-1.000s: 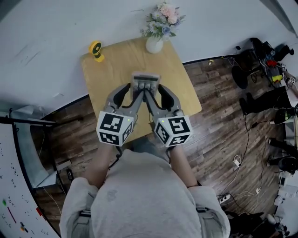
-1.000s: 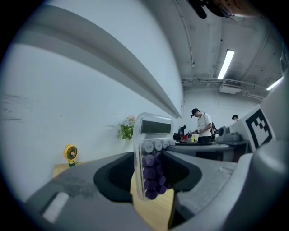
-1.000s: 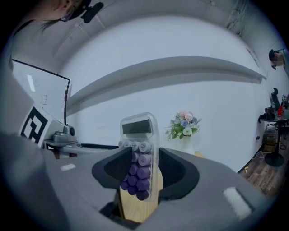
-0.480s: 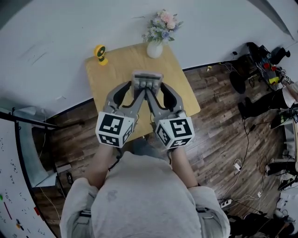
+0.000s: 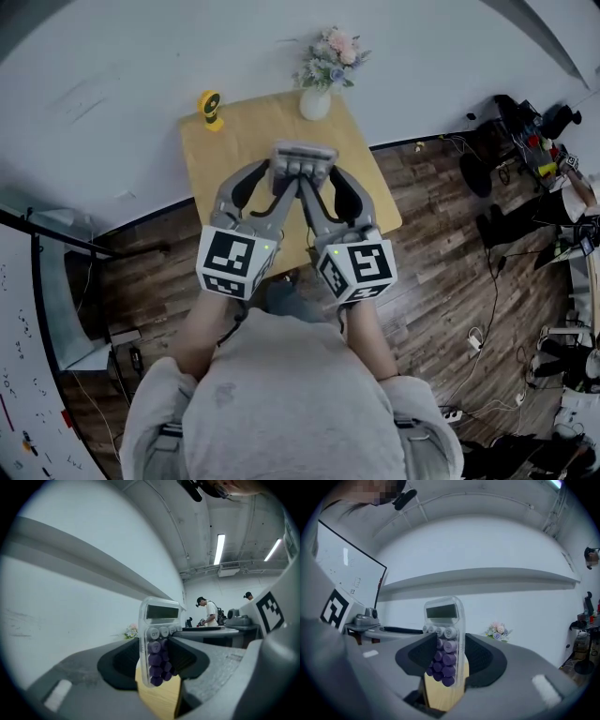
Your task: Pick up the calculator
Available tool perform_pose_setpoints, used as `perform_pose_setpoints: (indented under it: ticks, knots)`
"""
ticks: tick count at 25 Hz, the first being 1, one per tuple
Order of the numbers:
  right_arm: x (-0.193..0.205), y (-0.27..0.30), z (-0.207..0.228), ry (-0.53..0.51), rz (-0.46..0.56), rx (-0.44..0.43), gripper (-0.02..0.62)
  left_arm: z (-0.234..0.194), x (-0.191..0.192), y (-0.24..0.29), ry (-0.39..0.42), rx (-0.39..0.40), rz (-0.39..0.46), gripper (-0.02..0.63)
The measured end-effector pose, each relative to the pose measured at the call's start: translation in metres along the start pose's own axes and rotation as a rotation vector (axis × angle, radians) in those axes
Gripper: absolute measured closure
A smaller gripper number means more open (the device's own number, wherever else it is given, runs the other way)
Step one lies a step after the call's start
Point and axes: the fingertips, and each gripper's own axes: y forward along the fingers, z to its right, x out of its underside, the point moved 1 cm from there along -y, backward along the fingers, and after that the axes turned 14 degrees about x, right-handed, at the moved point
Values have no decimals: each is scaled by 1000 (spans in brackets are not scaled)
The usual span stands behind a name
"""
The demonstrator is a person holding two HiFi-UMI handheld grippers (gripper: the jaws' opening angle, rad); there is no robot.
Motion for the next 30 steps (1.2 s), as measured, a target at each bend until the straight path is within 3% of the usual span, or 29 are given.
perform_pose_setpoints:
  ticks: [30]
  knots:
    - [-47, -69, -24, -53, 143, -19, 413, 54, -44, -50, 141, -34, 75, 413]
